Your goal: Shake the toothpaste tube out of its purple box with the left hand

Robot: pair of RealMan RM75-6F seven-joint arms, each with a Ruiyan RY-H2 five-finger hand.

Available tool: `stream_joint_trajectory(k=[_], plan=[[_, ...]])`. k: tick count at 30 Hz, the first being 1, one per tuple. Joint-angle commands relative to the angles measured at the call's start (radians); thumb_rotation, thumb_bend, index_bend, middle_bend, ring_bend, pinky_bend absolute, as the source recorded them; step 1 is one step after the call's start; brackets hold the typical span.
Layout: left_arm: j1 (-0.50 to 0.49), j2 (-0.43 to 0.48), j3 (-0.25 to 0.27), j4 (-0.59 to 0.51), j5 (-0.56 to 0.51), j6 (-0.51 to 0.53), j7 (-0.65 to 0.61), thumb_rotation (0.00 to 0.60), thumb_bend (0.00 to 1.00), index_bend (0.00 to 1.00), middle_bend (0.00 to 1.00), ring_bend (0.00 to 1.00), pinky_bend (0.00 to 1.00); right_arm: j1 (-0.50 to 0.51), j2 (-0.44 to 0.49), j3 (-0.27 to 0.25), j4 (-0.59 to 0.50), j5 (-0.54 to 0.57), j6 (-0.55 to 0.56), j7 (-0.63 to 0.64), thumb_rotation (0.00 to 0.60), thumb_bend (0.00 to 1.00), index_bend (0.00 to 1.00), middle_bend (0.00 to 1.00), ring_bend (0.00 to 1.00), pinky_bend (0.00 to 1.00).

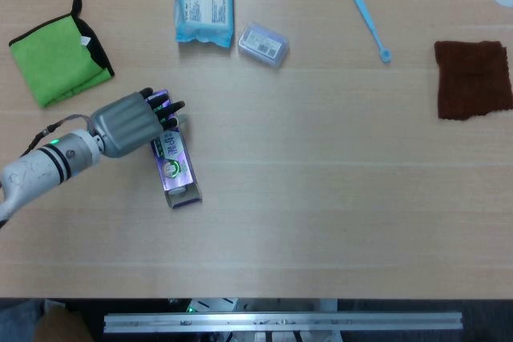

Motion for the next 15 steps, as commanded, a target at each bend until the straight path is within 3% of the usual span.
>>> stream_joint_trajectory(k=[1,15], plan=[[-0.010,-0.016,-0.004,0.000,-0.031,-0.020,0.030,0.600,0.31,0.02,0.03,0.09,0.20,-0.003,-0.001,0.000,0.004,0.002,0.005,0.005,0.600,0.26,0.38,0.44,0.43,0.43],[-0.028,-0.064,0.014,0.044,-0.095,-0.025,0.068,0.600,0.31,0.02,0.03,0.09,0.20,-0.025,0.010,-0.002,0.021,0.013,0.028,0.037,0.600,0.26,0.38,0.44,0.43,0.43]])
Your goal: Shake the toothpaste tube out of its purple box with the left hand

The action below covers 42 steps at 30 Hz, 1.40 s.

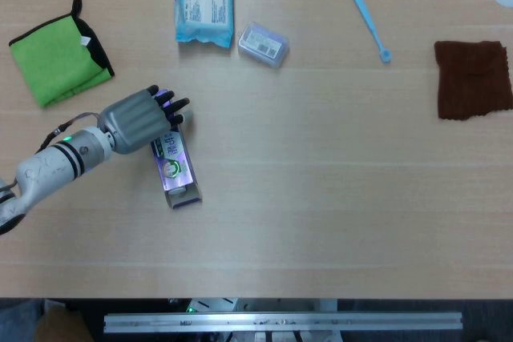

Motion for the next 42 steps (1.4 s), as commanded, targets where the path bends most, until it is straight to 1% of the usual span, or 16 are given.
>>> stream_joint_trajectory(k=[1,6,11,15,19,23,26,28,34,42], plan=[[-0.001,-0.009,0.006,0.015,-0.008,0.003,0.012,0.600,0.31,0.02,0.03,0.09,0.20,0.001,-0.001,0.000,0.001,0.000,-0.002,0.004,0.600,0.26,0.38,0.44,0.43,0.43],[-0.001,-0.016,0.013,0.034,-0.025,0.003,0.017,0.600,0.31,0.02,0.03,0.09,0.20,0.001,-0.001,0.001,0.002,-0.002,0.000,0.004,0.600,0.26,0.38,0.44,0.43,0.43],[0.022,-0.020,0.020,0.074,-0.069,0.015,-0.008,0.600,0.31,0.02,0.03,0.09,0.20,0.003,-0.001,0.000,-0.003,-0.006,-0.002,0.001,0.600,0.26,0.38,0.44,0.43,0.43],[0.047,0.000,0.028,0.082,-0.093,0.039,-0.027,0.600,0.31,0.03,0.03,0.09,0.20,0.005,-0.004,-0.001,-0.005,-0.010,-0.004,-0.004,0.600,0.26,0.38,0.44,0.43,0.43],[0.073,0.040,0.043,0.048,-0.120,0.051,-0.057,0.600,0.31,0.05,0.03,0.09,0.20,0.007,-0.006,0.001,-0.008,-0.016,-0.003,-0.005,0.600,0.26,0.38,0.44,0.43,0.43],[0.096,0.091,0.061,-0.018,-0.134,0.067,-0.063,0.600,0.31,0.06,0.03,0.09,0.20,0.009,-0.005,0.001,-0.010,-0.019,-0.003,-0.006,0.600,0.26,0.38,0.44,0.43,0.43],[0.104,0.115,0.059,-0.056,-0.135,0.091,-0.051,0.600,0.31,0.06,0.03,0.09,0.20,0.009,-0.006,0.001,-0.011,-0.020,-0.003,-0.005,0.600,0.26,0.38,0.44,0.43,0.43],[0.101,0.123,0.049,-0.084,-0.146,0.093,-0.041,0.600,0.31,0.06,0.03,0.09,0.20,0.008,-0.006,0.000,-0.011,-0.021,-0.001,-0.005,0.600,0.26,0.38,0.44,0.43,0.43],[0.081,0.098,0.016,-0.129,-0.173,0.080,-0.029,0.600,0.31,0.06,0.03,0.09,0.20,-0.002,-0.003,-0.001,-0.008,-0.017,0.010,0.001,0.600,0.26,0.38,0.44,0.43,0.43],[0.066,0.028,0.013,-0.096,-0.189,0.042,0.042,0.600,0.31,0.05,0.03,0.09,0.20,-0.018,0.002,-0.003,0.007,-0.007,0.026,0.025,0.600,0.26,0.38,0.44,0.43,0.43]])
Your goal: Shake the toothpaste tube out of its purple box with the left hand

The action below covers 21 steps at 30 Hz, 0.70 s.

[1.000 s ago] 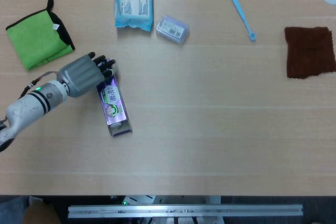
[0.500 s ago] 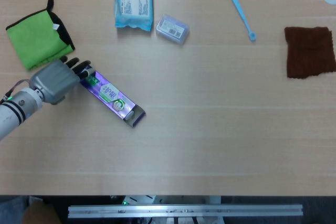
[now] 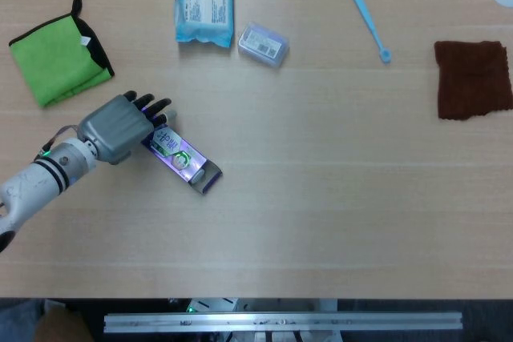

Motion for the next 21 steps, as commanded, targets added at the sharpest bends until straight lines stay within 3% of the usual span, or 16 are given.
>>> stream_joint_trajectory(k=[1,8,16,21], plan=[[0.000,-0.025,-0.002,0.015,-0.011,-0.005,0.018,0.600,0.31,0.05,0.03,0.09,0.20,-0.003,0.001,-0.001,0.004,0.002,0.002,0.005,0.600,0.26,0.38,0.44,0.43,0.43],[0.013,-0.056,0.007,0.049,-0.015,0.009,0.033,0.600,0.31,0.07,0.05,0.09,0.20,-0.001,-0.003,-0.001,0.012,-0.003,-0.002,0.011,0.600,0.26,0.38,0.44,0.43,0.43],[0.031,-0.106,0.033,0.122,0.035,0.062,-0.018,0.600,0.31,0.21,0.18,0.15,0.23,0.005,-0.005,0.001,0.009,-0.004,-0.010,0.006,0.600,0.26,0.38,0.44,0.43,0.43],[0.034,-0.134,0.043,0.166,0.069,0.100,-0.086,0.600,0.31,0.33,0.29,0.25,0.34,0.006,-0.008,-0.001,0.006,-0.002,-0.015,0.000,0.600,0.26,0.38,0.44,0.43,0.43]])
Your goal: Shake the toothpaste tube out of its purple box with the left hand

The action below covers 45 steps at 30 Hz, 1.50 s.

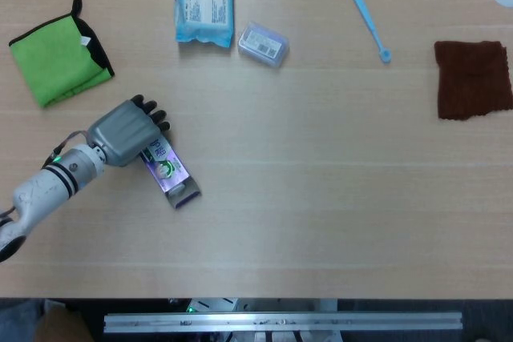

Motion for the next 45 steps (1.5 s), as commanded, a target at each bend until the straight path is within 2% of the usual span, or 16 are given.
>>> stream_joint_trajectory(k=[1,3,10,19,31,41,45], plan=[[0.004,-0.019,0.008,0.032,0.028,0.034,-0.048,0.600,0.31,0.34,0.32,0.27,0.37,0.000,-0.001,-0.001,-0.001,0.001,-0.002,-0.003,0.600,0.26,0.38,0.44,0.43,0.43],[0.003,-0.019,0.011,0.037,0.034,0.041,-0.063,0.600,0.31,0.37,0.34,0.30,0.41,0.001,-0.002,0.000,-0.001,0.002,-0.003,-0.003,0.600,0.26,0.38,0.44,0.43,0.43],[0.004,-0.004,-0.001,0.022,0.043,0.084,-0.063,0.600,0.31,0.37,0.36,0.32,0.46,0.006,-0.004,0.002,-0.001,-0.002,-0.006,-0.003,0.600,0.26,0.38,0.44,0.43,0.43],[0.010,0.021,-0.086,-0.085,0.002,0.172,0.043,0.600,0.31,0.37,0.36,0.32,0.46,0.011,-0.006,0.004,0.004,-0.011,-0.005,0.010,0.600,0.26,0.38,0.44,0.43,0.43],[0.064,-0.049,-0.152,-0.089,-0.038,0.304,0.345,0.600,0.31,0.35,0.36,0.30,0.49,0.007,-0.002,0.003,0.010,-0.016,0.005,0.026,0.600,0.26,0.38,0.44,0.43,0.43],[0.094,-0.199,-0.204,-0.020,-0.064,0.415,0.690,0.600,0.31,0.32,0.34,0.29,0.49,0.003,0.002,0.003,0.007,-0.018,0.012,0.030,0.600,0.26,0.38,0.44,0.43,0.43],[0.098,-0.245,-0.210,0.026,-0.058,0.445,0.770,0.600,0.31,0.31,0.33,0.28,0.49,0.001,0.003,0.002,0.010,-0.014,0.013,0.033,0.600,0.26,0.38,0.44,0.43,0.43]])
